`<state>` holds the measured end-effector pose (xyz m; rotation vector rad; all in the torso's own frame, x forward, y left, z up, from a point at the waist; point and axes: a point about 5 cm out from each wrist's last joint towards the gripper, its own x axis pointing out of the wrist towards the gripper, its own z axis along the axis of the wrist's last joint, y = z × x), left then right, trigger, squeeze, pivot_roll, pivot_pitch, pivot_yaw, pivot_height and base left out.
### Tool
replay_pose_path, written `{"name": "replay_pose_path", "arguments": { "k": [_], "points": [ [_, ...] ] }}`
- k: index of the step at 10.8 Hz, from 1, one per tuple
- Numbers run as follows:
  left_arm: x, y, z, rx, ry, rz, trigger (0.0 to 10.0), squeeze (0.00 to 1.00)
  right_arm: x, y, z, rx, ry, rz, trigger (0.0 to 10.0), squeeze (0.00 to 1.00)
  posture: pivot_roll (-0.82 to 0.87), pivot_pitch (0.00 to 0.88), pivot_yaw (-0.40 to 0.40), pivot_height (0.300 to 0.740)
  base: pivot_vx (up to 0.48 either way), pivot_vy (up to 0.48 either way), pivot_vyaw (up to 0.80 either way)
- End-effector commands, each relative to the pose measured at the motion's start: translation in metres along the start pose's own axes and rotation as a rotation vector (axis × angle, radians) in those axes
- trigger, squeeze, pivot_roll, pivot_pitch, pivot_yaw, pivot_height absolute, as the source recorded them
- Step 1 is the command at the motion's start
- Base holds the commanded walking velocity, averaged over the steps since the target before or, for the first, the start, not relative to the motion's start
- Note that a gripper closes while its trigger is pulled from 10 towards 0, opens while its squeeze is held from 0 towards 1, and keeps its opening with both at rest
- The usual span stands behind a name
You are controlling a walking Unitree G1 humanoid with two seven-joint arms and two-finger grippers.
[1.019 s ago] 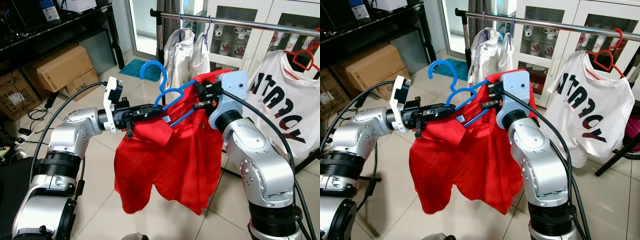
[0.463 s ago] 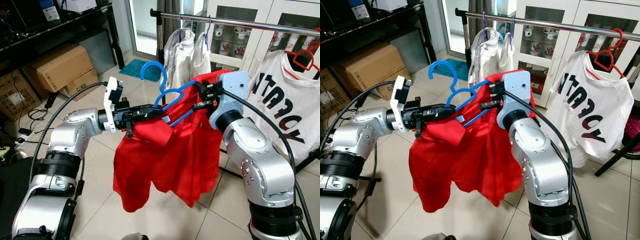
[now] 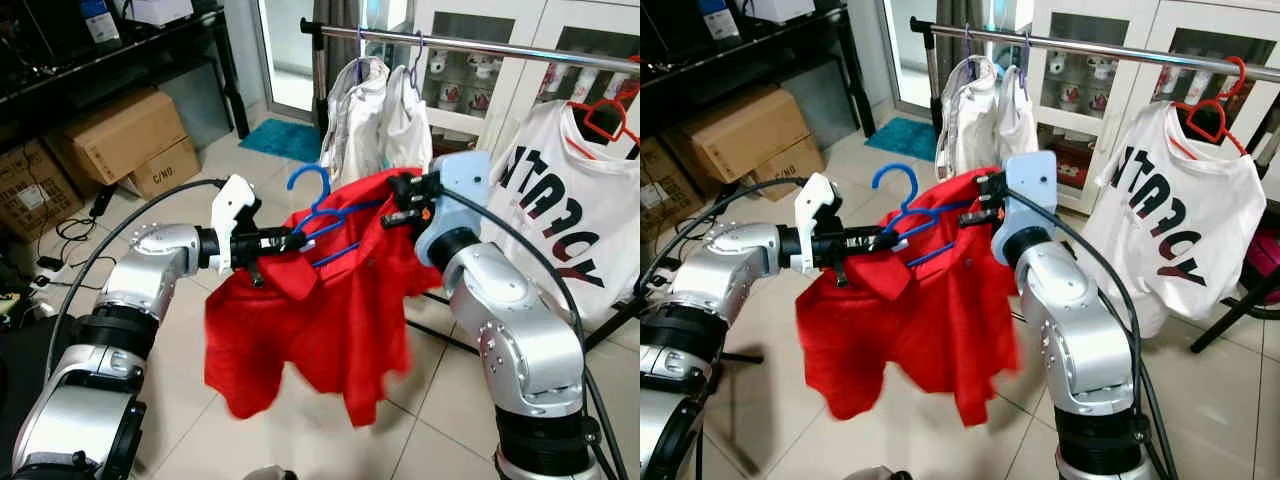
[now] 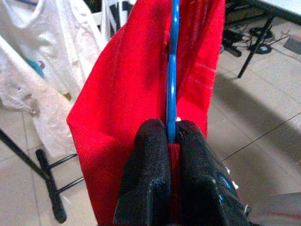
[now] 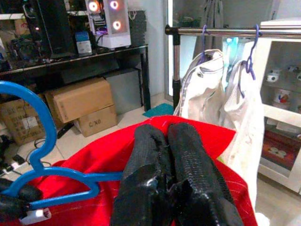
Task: Hang hanger
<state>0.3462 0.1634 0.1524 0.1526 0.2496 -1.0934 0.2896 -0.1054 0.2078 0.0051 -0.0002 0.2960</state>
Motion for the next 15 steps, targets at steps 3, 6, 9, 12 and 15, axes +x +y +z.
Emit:
{"name": "replay_pose_path", "arguments": {
  "k": [3, 6, 9, 12, 15],
  "points": [
    [-0.004, 0.01, 0.001, 0.041, 0.026, 0.092, 0.0, 0.0, -0.002, 0.002, 0.002, 0.004, -0.015, 0.034, 0.0, 0.0, -0.14, 0.0, 0.112, 0.74, 0.0, 0.0, 0.0],
    [-0.01, 0.019, 0.008, 0.063, -0.029, 0.157, 0.0, 0.0, -0.009, -0.002, -0.014, -0.021, 0.062, 0.053, 0.0, 0.0, -0.14, 0.0, 0.105, 0.74, 0.0, 0.0, 0.0],
    [-0.013, 0.015, 0.023, 0.026, -0.147, 0.06, 0.0, 0.0, -0.013, 0.0, -0.039, -0.04, 0.158, 0.073, 0.0, 0.0, -0.14, 0.0, 0.108, 0.74, 0.0, 0.0, 0.0],
    [-0.016, 0.012, 0.024, 0.016, -0.137, -0.021, 0.0, 0.0, -0.022, 0.013, -0.058, -0.09, 0.251, 0.229, 10.0, 0.0, -0.13, 0.0, 0.115, 0.74, 0.0, 0.0, 0.0],
    [-0.023, 0.016, 0.027, 0.047, -0.077, -0.057, 0.0, 0.0, -0.035, -0.026, -0.039, -0.114, 0.161, 0.312, 10.0, 1.0, -0.15, 0.0, 0.135, 0.74, 0.0, 0.0, 0.0]
  ]
}}
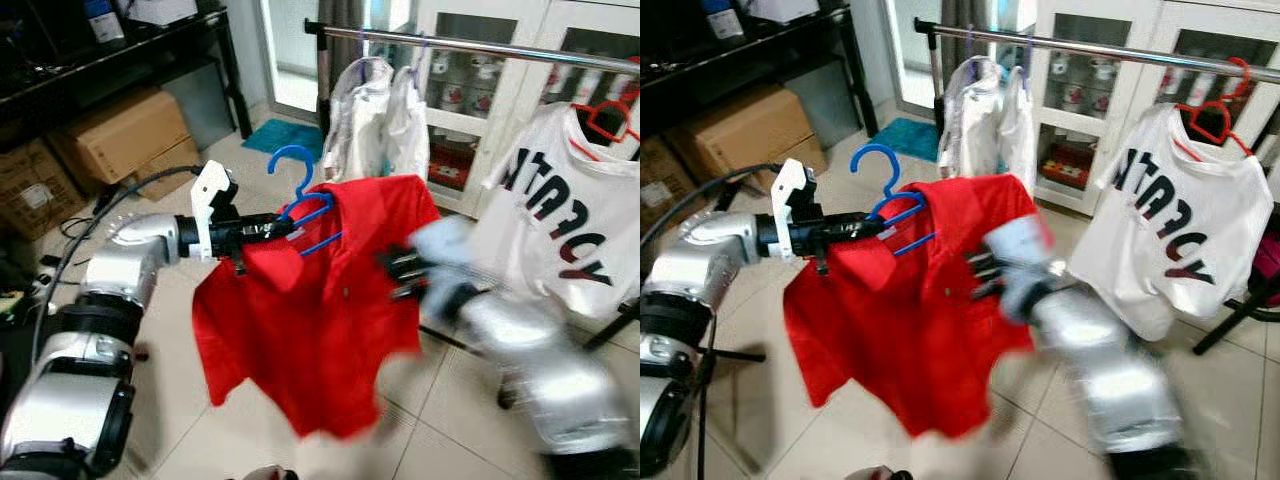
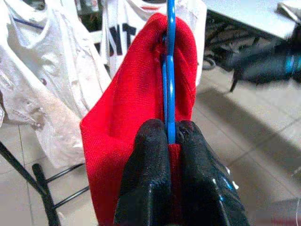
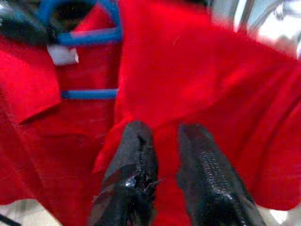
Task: Hang hanger
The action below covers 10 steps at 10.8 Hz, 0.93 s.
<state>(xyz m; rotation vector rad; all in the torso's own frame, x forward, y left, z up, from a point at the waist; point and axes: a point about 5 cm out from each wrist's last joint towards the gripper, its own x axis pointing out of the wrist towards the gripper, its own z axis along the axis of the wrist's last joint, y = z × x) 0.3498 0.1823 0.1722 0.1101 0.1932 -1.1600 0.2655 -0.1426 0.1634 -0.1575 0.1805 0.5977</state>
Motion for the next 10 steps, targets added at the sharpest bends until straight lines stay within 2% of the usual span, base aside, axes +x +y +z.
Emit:
{"name": "replay_pose_path", "arguments": {
  "k": [1, 2, 3, 4, 5, 7, 8, 9, 10],
  "points": [
    [-0.004, 0.003, 0.013, 0.057, 0.01, -0.029, 0.0, 0.0, -0.015, -0.01, 0.014, -0.031, -0.076, 0.051, 10.0, 1.0, -0.15, 0.0, 0.14, 0.74, 0.0, 0.0, 0.0],
    [-0.007, -0.004, 0.013, 0.061, 0.032, -0.143, 0.0, 0.0, -0.032, -0.022, 0.031, -0.051, -0.146, 0.109, 10.0, 1.0, -0.16, 0.0, 0.142, 0.74, 0.0, 0.0, 0.0],
    [-0.008, -0.011, 0.014, 0.067, 0.057, -0.248, 0.0, 0.0, -0.042, -0.022, 0.046, -0.025, -0.211, 0.228, 10.0, 1.0, -0.16, 0.0, 0.141, 0.74, 0.0, 0.0, 0.0],
    [-0.009, -0.014, 0.017, 0.075, 0.061, -0.304, 0.0, 0.0, -0.047, -0.021, 0.05, -0.038, -0.212, 0.322, 10.0, 1.0, -0.16, 0.0, 0.141, 0.74, 0.0, 0.0, 0.0],
    [-0.013, -0.017, 0.019, 0.091, 0.085, -0.366, 0.0, 0.0, -0.047, -0.023, 0.052, -0.063, -0.197, 0.353, 10.0, 1.0, -0.16, 0.0, 0.138, 0.74, 0.0, 0.0, 0.0],
    [-0.018, -0.022, 0.019, 0.159, 0.165, -0.417, 0.0, 0.0, -0.042, -0.019, 0.055, -0.114, -0.162, 0.429, 10.0, 1.0, -0.16, 0.0, 0.139, 0.74, 0.0, 0.0, 0.0],
    [-0.017, -0.026, 0.02, 0.218, 0.216, -0.447, 0.0, 0.0, -0.034, -0.015, 0.057, -0.139, -0.144, 0.464, 10.0, 0.3, -0.16, 0.0, 0.141, 0.74, 0.0, 0.0, 0.0],
    [-0.012, -0.028, 0.024, 0.254, 0.222, -0.464, 0.0, 0.0, -0.027, -0.009, 0.061, -0.129, -0.134, 0.526, 10.0, 0.0, -0.15, 0.0, 0.137, 0.74, 0.0, 0.0, 0.0],
    [-0.01, -0.029, 0.027, 0.278, 0.212, -0.469, 0.0, 0.0, -0.025, -0.002, 0.062, -0.116, -0.121, 0.583, 10.0, 0.0, -0.15, 0.0, 0.133, 0.74, 0.0, 0.0, 0.0]
  ]
}}
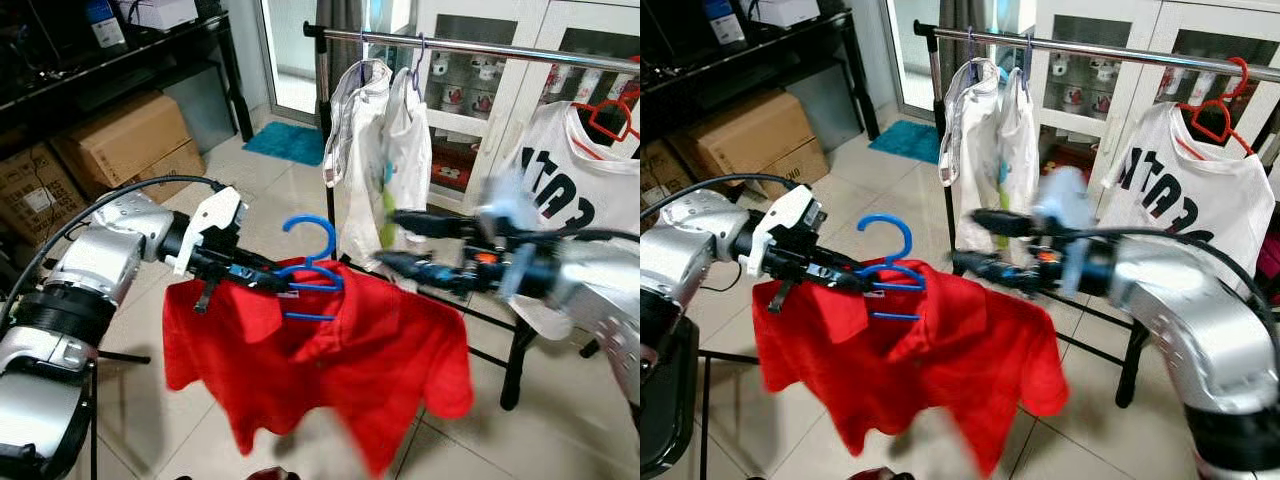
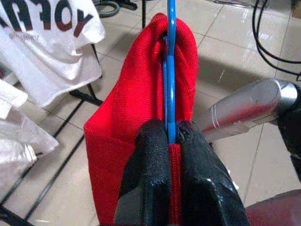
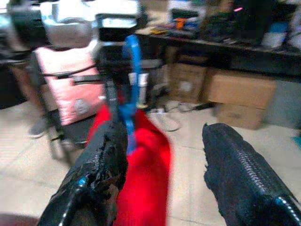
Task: Hang hanger
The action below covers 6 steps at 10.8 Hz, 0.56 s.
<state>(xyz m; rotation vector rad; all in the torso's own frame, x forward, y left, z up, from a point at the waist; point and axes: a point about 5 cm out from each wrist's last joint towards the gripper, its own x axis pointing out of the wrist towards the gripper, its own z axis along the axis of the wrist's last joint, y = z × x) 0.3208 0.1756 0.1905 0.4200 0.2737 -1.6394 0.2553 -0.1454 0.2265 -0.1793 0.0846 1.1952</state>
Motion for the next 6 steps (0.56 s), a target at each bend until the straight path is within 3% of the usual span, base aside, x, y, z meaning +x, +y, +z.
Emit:
{"name": "replay_pose_path", "arguments": {
  "k": [1, 5, 6],
  "points": [
    [-0.004, 0.004, 0.012, 0.072, 0.004, 0.009, 0.0, 0.0, 0.007, 0.008, -0.001, 0.018, 0.007, 0.066, 10.0, 0.0, -0.15, 0.0, 0.128, 0.74, 0.0, 0.0, 0.0],
    [0.002, 0.004, 0.021, 0.135, -0.046, 0.0, 0.0, 0.0, 0.032, 0.006, -0.008, 0.097, 0.0, 0.023, 10.0, 0.0, -0.15, 0.0, 0.123, 0.74, 0.0, 0.0, 0.0],
    [0.003, 0.004, 0.022, 0.136, -0.058, -0.001, 0.0, 0.0, 0.035, 0.006, -0.008, 0.095, -0.005, 0.018, 7.9, 0.0, -0.15, 0.0, 0.122, 0.74, 0.0, 0.0, 0.0]
  ]
}}
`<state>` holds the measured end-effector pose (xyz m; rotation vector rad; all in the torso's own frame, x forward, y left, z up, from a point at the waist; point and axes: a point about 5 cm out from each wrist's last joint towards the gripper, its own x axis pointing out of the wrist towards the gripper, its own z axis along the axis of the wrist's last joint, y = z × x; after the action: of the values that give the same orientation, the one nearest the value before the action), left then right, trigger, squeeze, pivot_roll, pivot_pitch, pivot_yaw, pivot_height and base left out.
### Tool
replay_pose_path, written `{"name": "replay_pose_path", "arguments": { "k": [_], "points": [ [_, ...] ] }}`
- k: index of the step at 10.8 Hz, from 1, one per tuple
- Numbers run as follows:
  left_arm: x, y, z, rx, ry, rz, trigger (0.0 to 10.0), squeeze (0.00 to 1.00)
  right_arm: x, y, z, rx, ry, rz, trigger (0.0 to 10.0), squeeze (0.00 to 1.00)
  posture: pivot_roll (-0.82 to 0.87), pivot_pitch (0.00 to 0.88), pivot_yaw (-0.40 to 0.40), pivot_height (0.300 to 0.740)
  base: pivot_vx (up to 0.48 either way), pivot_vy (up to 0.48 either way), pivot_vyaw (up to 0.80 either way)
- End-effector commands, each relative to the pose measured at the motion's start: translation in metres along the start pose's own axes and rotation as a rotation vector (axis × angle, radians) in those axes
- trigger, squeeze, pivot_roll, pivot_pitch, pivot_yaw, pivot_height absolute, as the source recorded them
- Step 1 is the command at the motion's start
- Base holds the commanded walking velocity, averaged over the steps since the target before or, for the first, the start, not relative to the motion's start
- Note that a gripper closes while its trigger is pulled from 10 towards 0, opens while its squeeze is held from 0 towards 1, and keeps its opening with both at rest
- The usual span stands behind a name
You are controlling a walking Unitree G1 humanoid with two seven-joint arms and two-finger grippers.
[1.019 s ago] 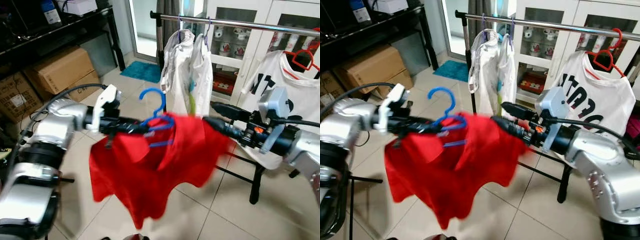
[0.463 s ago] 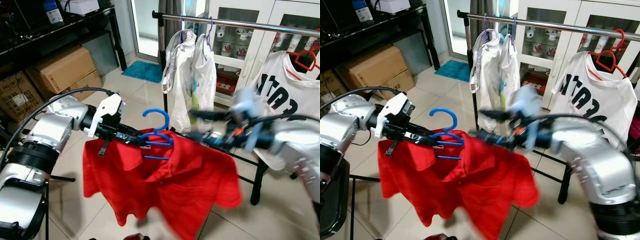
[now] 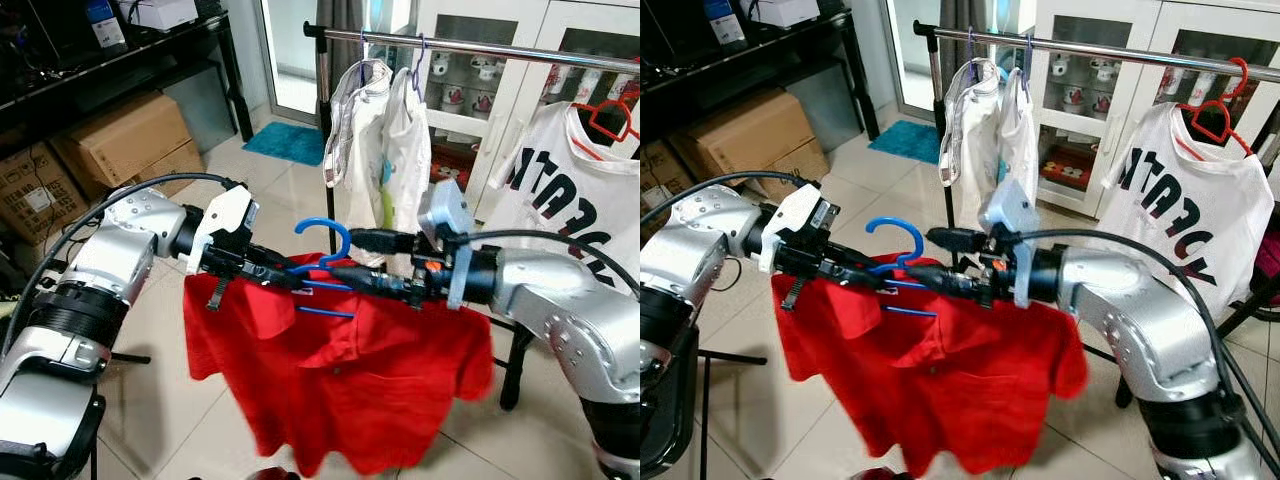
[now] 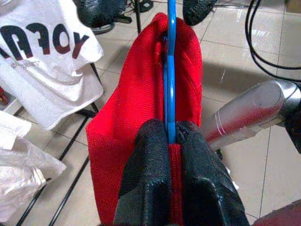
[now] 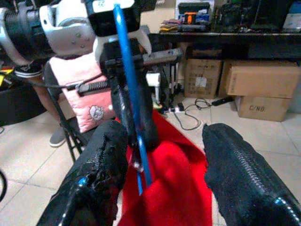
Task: Hang hanger
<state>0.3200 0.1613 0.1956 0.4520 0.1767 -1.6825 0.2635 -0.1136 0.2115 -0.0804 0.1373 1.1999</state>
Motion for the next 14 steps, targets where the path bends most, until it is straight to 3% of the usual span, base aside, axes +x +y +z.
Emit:
{"name": "replay_pose_path", "arguments": {
  "k": [1, 2, 14],
  "points": [
    [-0.006, 0.004, 0.013, 0.05, -0.029, 0.019, 0.0, 0.0, 0.004, 0.0, 0.001, -0.014, 0.003, 0.004, 1.1, 0.0, -0.15, 0.0, 0.122, 0.74, 0.0, 0.0, 0.0],
    [-0.005, 0.005, 0.014, 0.048, -0.037, 0.02, 0.0, 0.0, 0.007, 0.002, 0.0, -0.029, 0.019, 0.012, 0.0, 0.0, -0.15, 0.0, 0.121, 0.74, 0.0, 0.0, 0.0],
    [-0.014, 0.015, 0.026, 0.017, -0.116, 0.075, 0.0, 0.0, 0.009, 0.016, -0.014, -0.097, 0.139, 0.135, 0.0, 0.0, -0.15, 0.0, 0.122, 0.74, 0.0, 0.0, 0.0]
  ]
}}
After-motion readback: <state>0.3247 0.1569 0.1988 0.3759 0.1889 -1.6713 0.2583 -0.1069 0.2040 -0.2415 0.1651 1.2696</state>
